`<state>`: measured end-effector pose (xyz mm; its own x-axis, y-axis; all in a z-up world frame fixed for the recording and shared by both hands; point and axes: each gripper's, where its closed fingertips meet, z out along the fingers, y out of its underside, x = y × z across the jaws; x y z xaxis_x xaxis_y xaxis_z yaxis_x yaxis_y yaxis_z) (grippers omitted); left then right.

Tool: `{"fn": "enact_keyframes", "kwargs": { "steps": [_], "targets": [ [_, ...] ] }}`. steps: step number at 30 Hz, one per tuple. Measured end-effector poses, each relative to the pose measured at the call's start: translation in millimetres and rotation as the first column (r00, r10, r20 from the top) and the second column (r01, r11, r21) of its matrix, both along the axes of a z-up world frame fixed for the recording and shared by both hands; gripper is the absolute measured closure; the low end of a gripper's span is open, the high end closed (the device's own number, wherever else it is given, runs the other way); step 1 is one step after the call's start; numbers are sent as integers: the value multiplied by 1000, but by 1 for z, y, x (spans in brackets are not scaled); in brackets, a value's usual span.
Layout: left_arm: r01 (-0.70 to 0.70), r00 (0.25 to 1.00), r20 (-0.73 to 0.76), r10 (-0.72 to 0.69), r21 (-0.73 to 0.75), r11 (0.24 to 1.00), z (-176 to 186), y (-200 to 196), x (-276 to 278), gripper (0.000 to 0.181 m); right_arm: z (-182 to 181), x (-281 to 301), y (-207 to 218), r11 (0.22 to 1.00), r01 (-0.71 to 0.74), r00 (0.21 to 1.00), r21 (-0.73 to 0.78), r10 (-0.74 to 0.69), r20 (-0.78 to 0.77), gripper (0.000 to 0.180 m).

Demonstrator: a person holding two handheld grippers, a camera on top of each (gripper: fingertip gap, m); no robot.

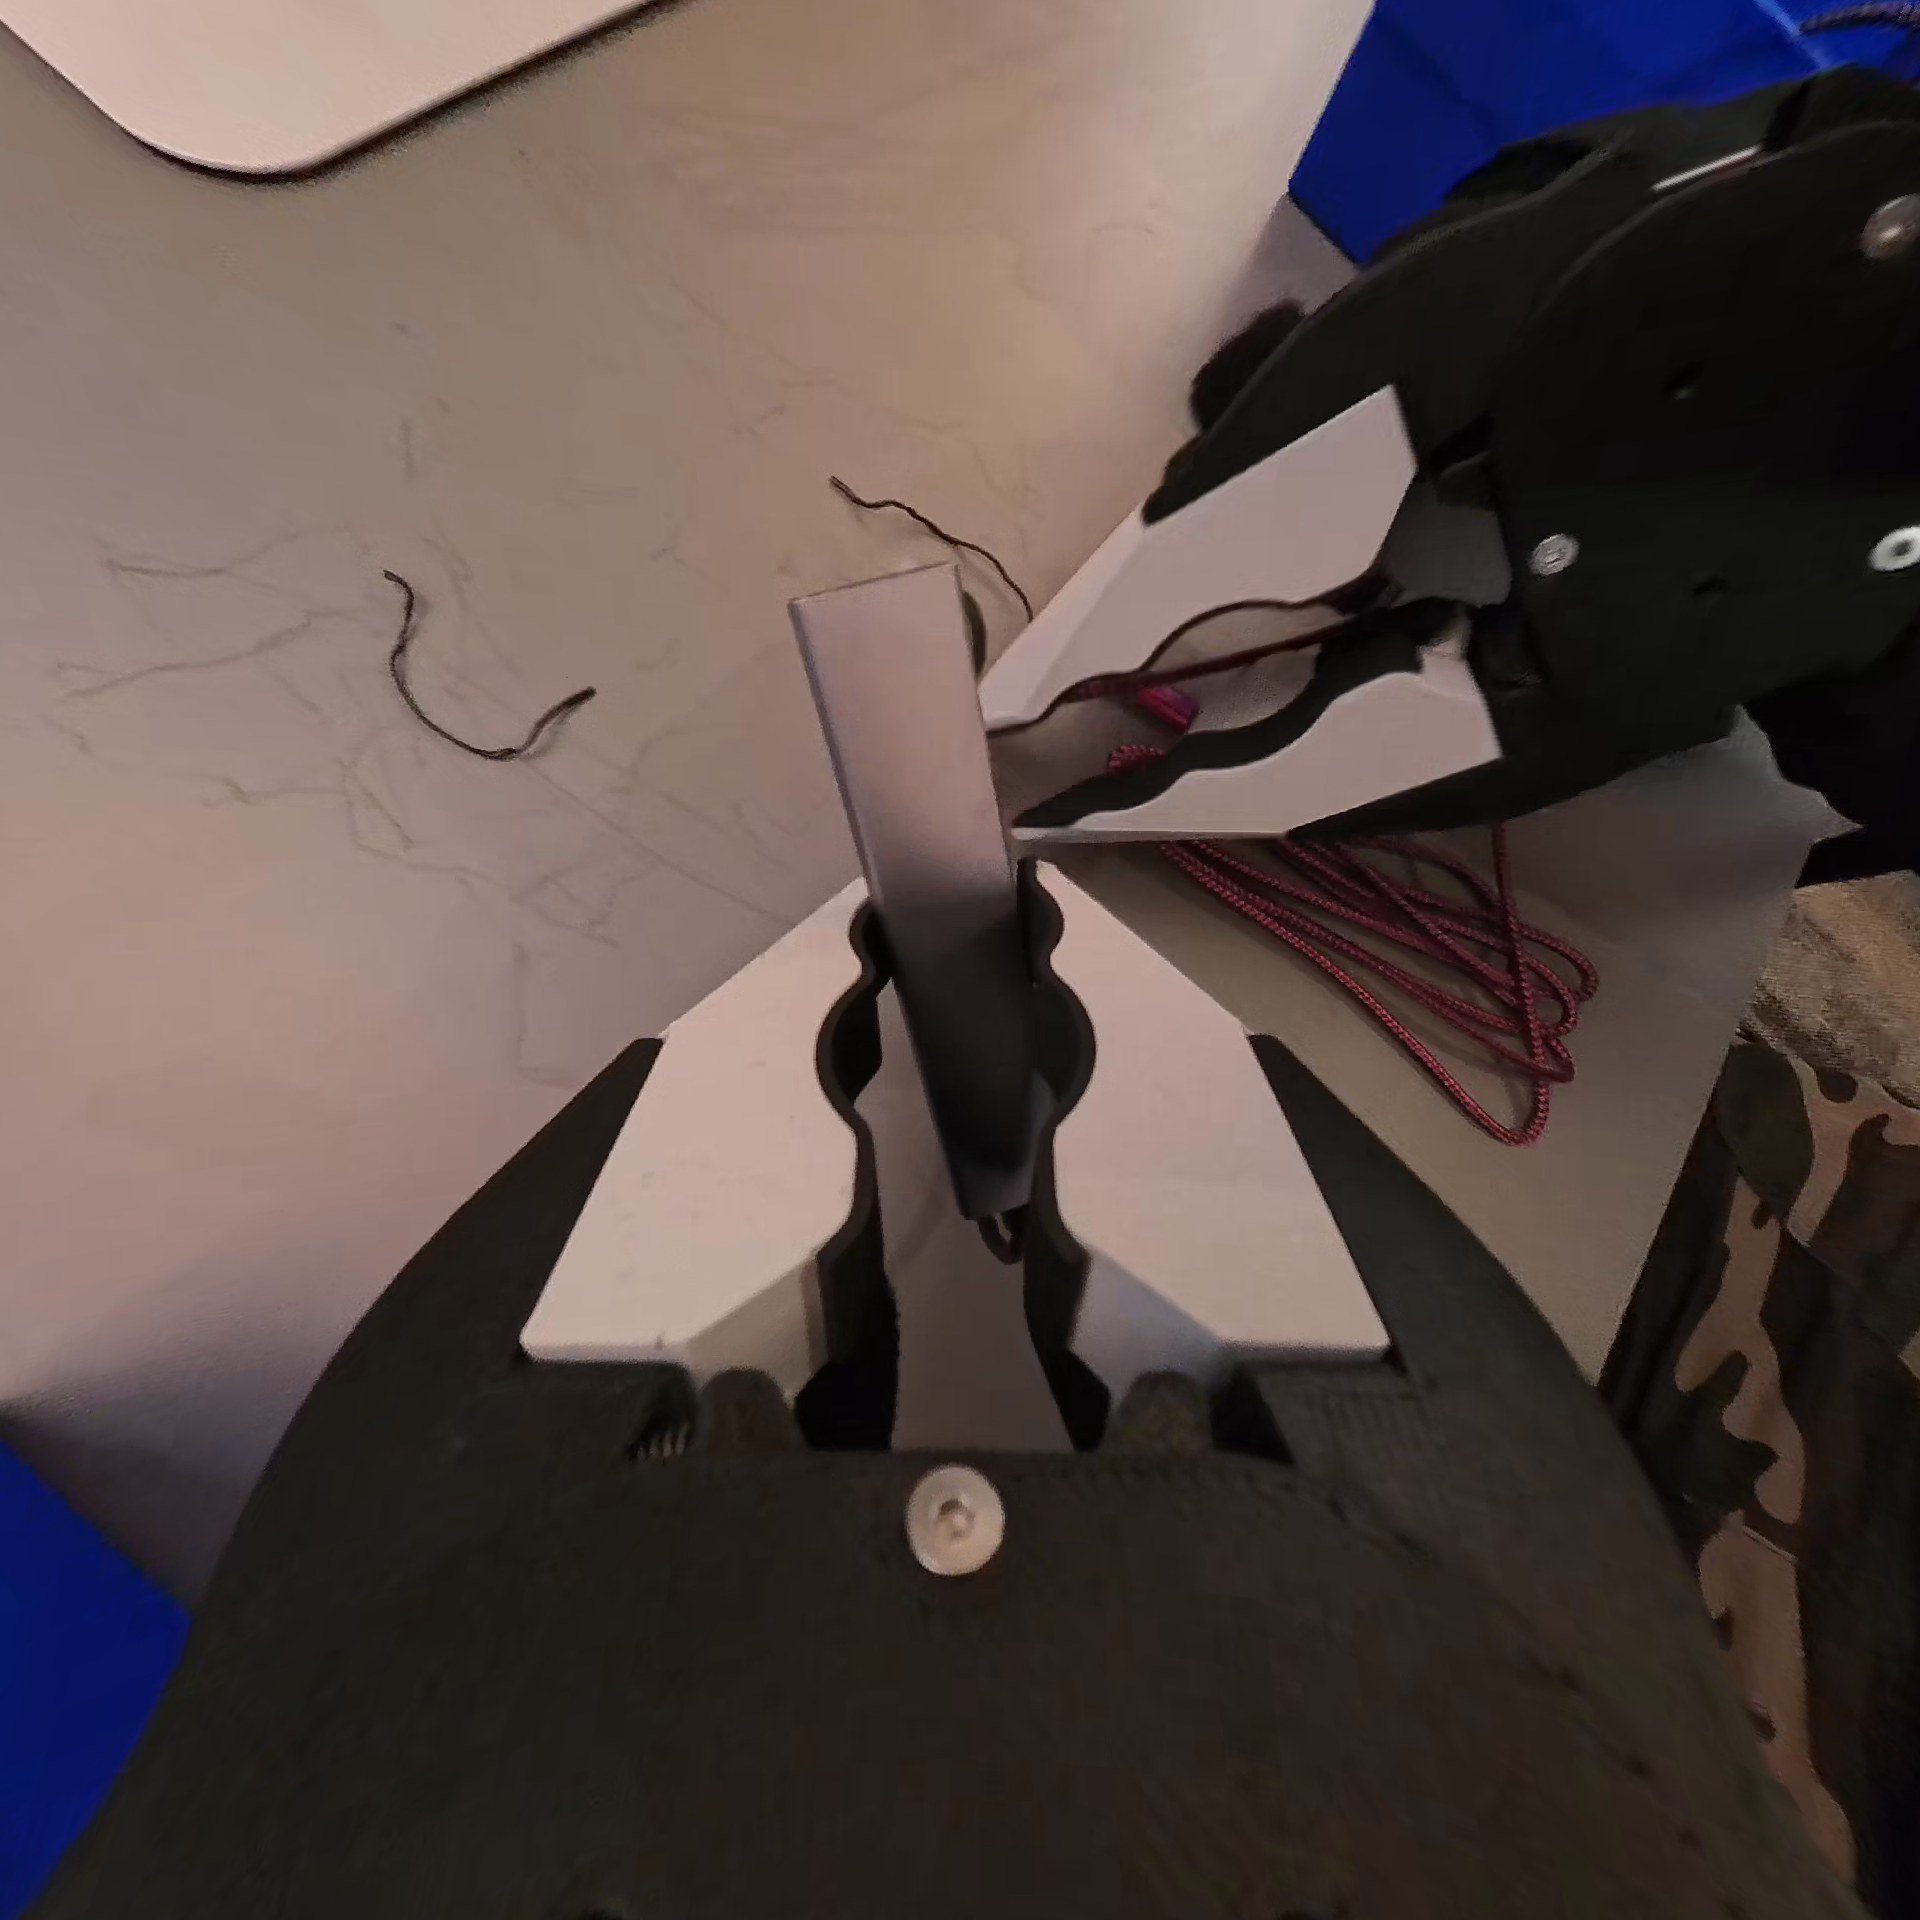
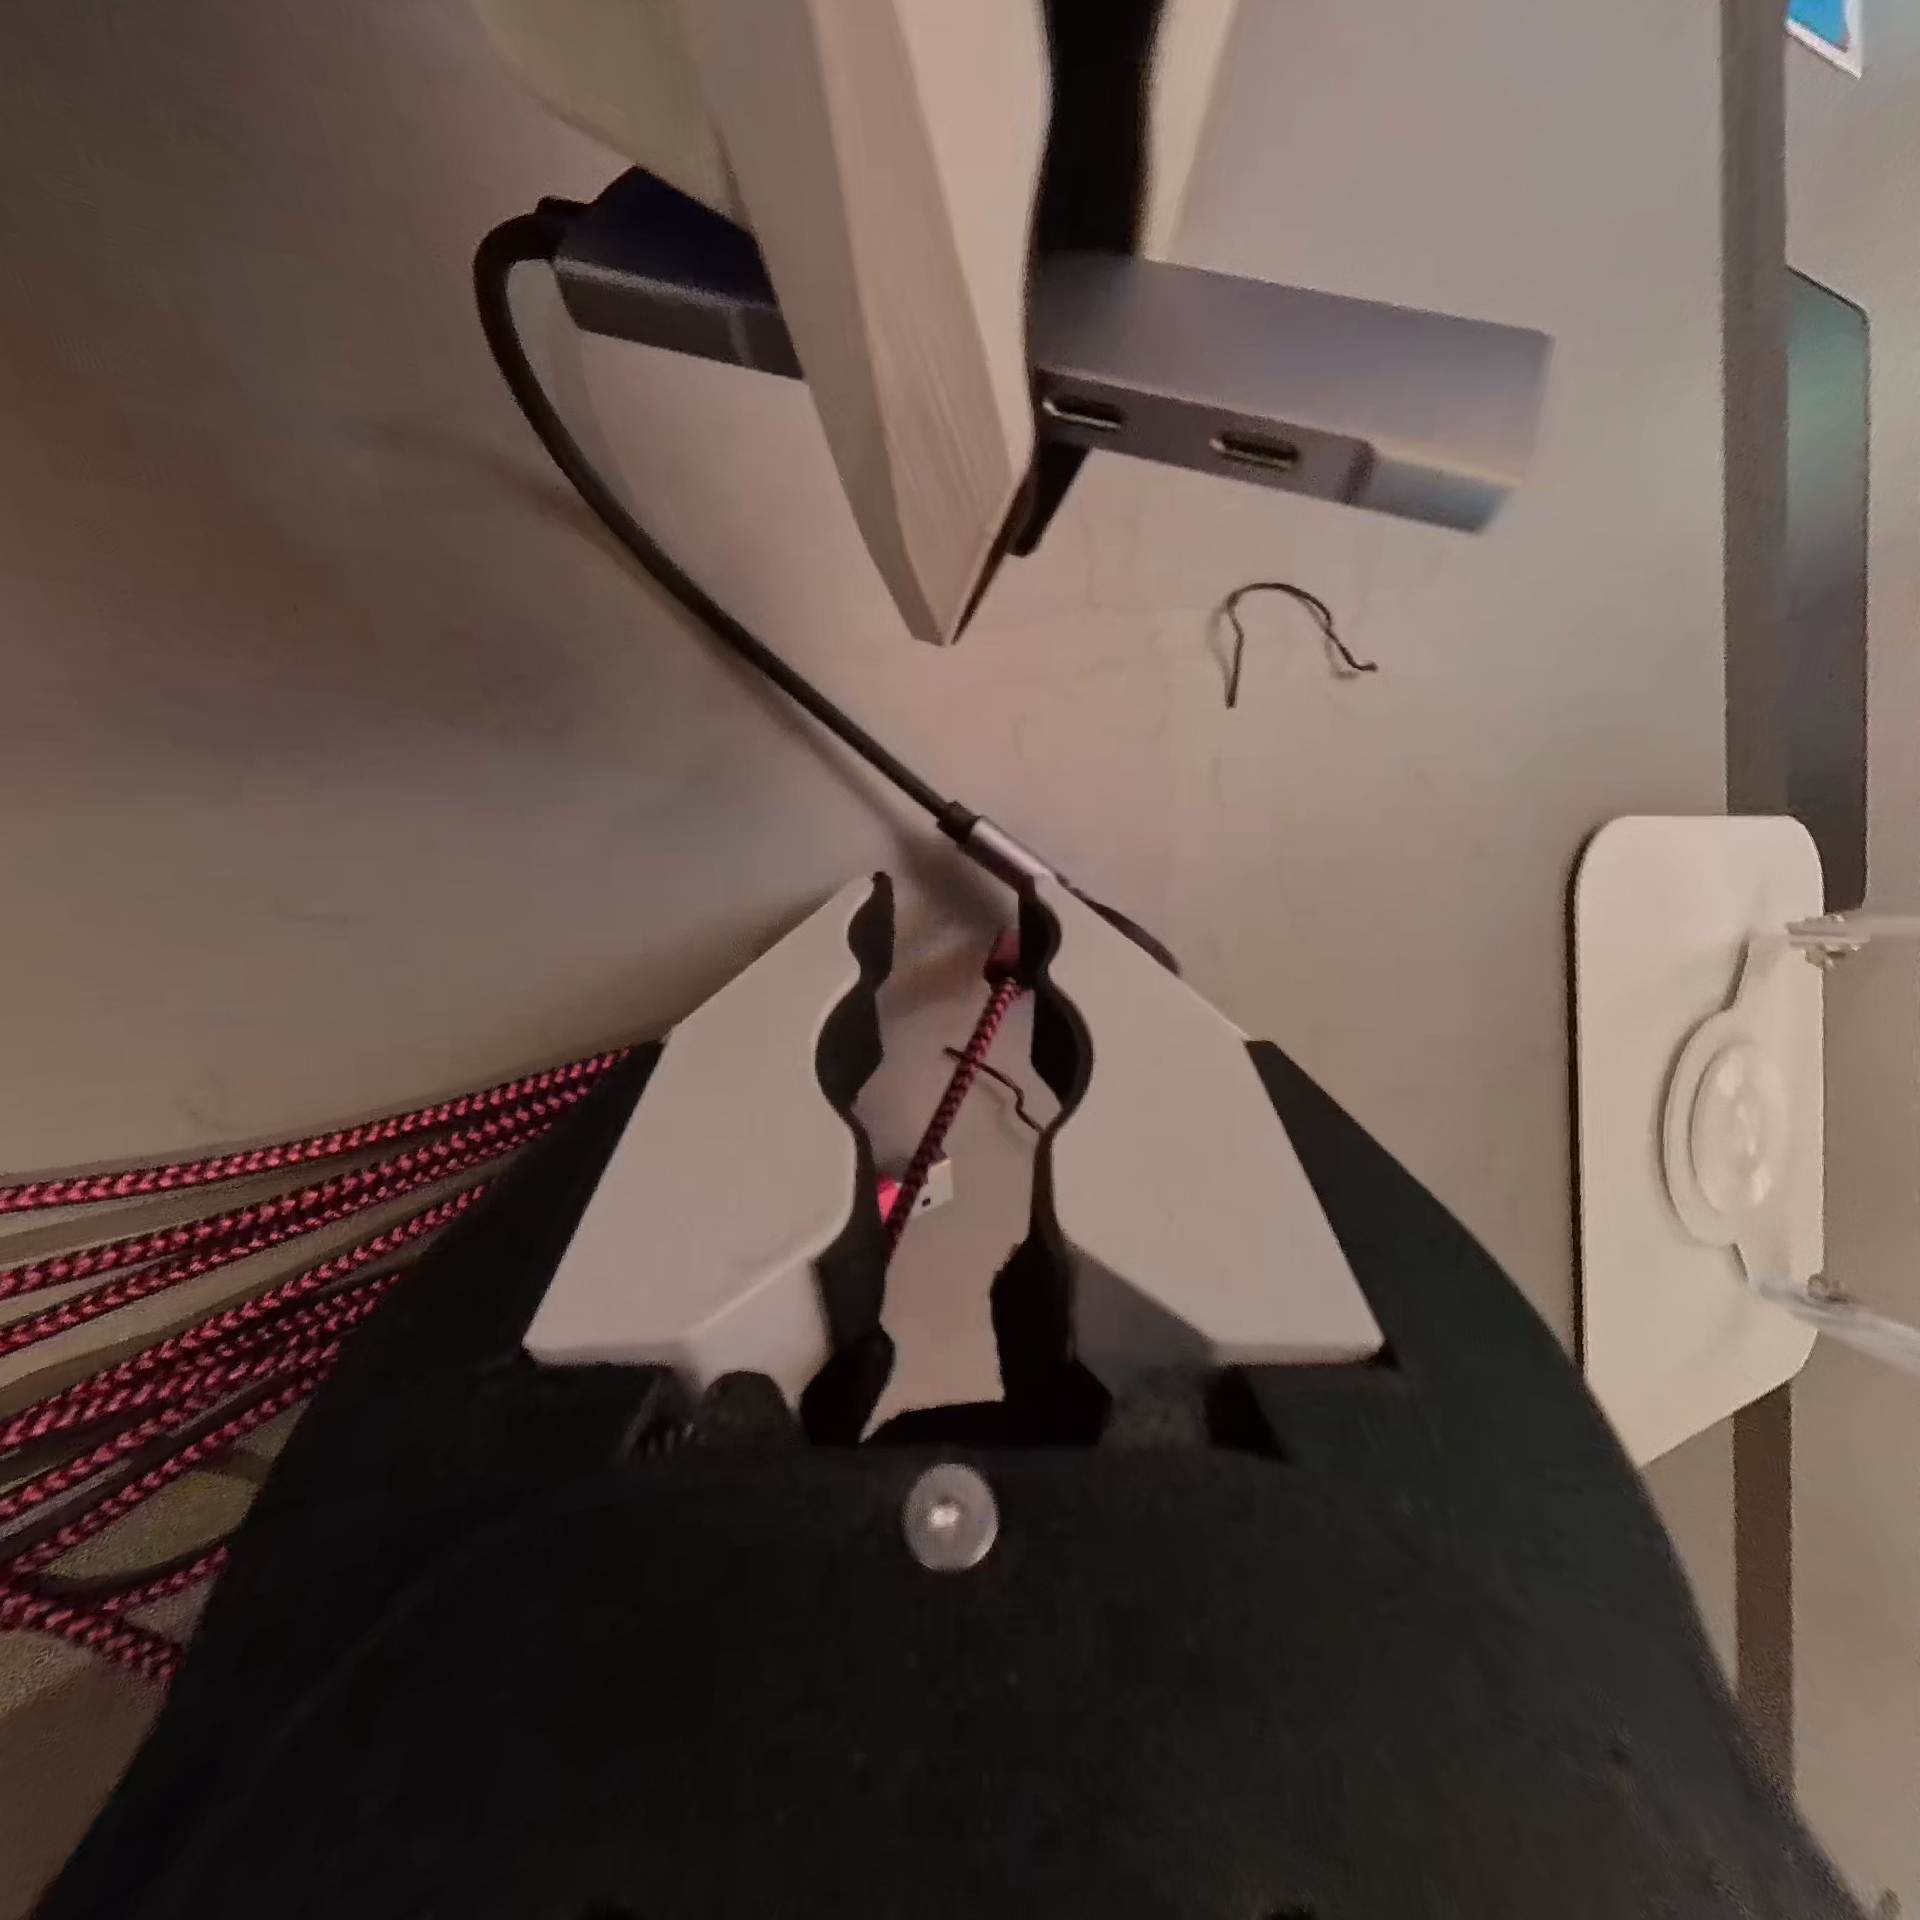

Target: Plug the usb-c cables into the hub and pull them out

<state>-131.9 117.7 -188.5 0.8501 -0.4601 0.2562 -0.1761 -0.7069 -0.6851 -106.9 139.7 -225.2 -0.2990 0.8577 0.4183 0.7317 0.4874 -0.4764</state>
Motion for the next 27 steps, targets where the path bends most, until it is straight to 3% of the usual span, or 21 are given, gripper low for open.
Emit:
{"fn": "enact_keyframes", "kwargs": {
  "steps": [5,10,13,27],
  "targets": [
    [-73,997,22,73,13,997,0,15,-11,160,20,9,14,996,88,994,-25,-89,-67,148],
    [-257,965,-31,260,74,963,4,39,-42,161,9,16,14,996,87,996,-35,-88,-22,150],
    [-317,948,16,318,122,941,17,48,-52,162,9,16,9,997,78,997,-28,-78,-19,150],
    [-235,972,59,228,147,961,-10,68,-26,163,-5,2,8,1000,3,1000,15,-3,-13,159]
  ]
}}
